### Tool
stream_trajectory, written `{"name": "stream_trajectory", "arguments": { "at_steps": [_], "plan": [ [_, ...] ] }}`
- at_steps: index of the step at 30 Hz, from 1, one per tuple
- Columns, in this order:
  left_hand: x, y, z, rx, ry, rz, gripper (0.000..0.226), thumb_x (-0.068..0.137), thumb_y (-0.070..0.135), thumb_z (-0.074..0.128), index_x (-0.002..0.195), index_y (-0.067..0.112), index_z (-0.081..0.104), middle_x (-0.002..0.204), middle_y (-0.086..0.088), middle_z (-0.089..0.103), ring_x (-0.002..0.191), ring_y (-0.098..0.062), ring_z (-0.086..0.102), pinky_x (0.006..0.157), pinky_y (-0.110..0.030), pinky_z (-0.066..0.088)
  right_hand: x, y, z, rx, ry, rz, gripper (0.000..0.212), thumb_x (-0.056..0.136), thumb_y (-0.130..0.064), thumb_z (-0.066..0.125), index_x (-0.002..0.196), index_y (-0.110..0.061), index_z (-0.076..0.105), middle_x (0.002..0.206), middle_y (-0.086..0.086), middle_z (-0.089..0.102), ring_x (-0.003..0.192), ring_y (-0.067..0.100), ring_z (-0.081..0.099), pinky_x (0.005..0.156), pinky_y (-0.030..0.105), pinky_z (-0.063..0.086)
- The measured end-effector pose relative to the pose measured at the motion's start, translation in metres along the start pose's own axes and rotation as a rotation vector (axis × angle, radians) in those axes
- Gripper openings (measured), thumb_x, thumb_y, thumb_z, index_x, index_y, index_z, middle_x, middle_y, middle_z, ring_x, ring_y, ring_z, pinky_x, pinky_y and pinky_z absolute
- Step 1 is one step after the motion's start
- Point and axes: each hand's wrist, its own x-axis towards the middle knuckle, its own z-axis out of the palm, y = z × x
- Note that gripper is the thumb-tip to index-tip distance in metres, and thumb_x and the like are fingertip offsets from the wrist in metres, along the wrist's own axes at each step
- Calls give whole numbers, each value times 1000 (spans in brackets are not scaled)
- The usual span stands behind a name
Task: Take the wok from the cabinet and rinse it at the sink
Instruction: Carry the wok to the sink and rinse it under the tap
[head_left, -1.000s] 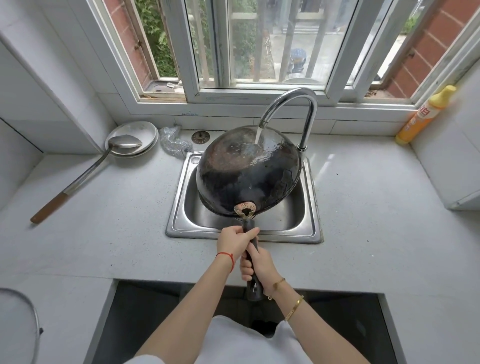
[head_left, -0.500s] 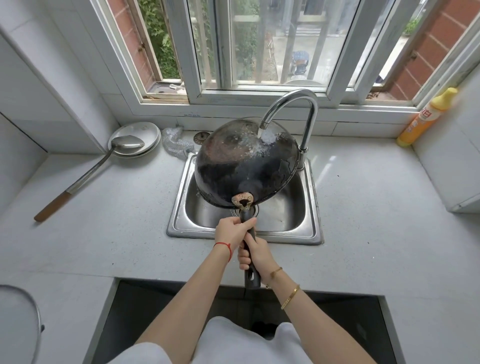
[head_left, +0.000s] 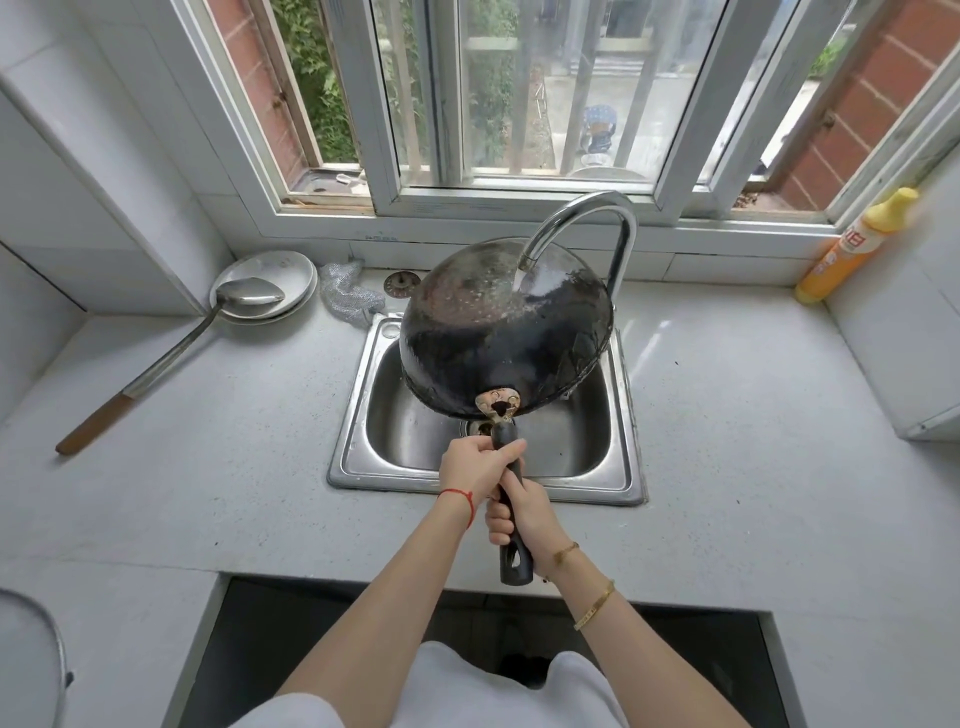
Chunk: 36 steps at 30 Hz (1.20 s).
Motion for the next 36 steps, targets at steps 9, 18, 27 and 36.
{"name": "stream_trajectory", "arguments": {
  "at_steps": [9,18,27,36],
  "plan": [
    [5,2,1,-18,-2,1,54,70,52,73,85,0,74,85,-17,76,90,-35,71,82,-51,58,1,-6,-2,2,-21,9,43,100,-44,45,70,-13,44,52,2,37,40,13,35,37,21,36],
    [-4,-14,-5,-97,10,4,45,74,45,74,83,1,74,87,-18,75,75,-34,65,81,-51,55,-6,5,1,-46,-59,10,43,99,-44,49,70,-12,49,51,2,43,40,14,38,38,22,39],
    [-23,-33,-10,-128,4,7,23,80,39,76,77,16,77,81,-5,78,89,-25,72,81,-37,57,-24,20,6,-78,-75,22,42,101,-40,46,70,-12,48,51,1,42,39,13,37,37,21,38],
    [-40,-47,-10,-107,-19,-8,25,80,40,75,76,16,79,80,-7,78,90,-28,73,89,-47,56,-39,39,5,-57,-97,12,41,101,-42,45,72,-13,48,52,0,43,40,12,39,38,22,39]
  ]
}}
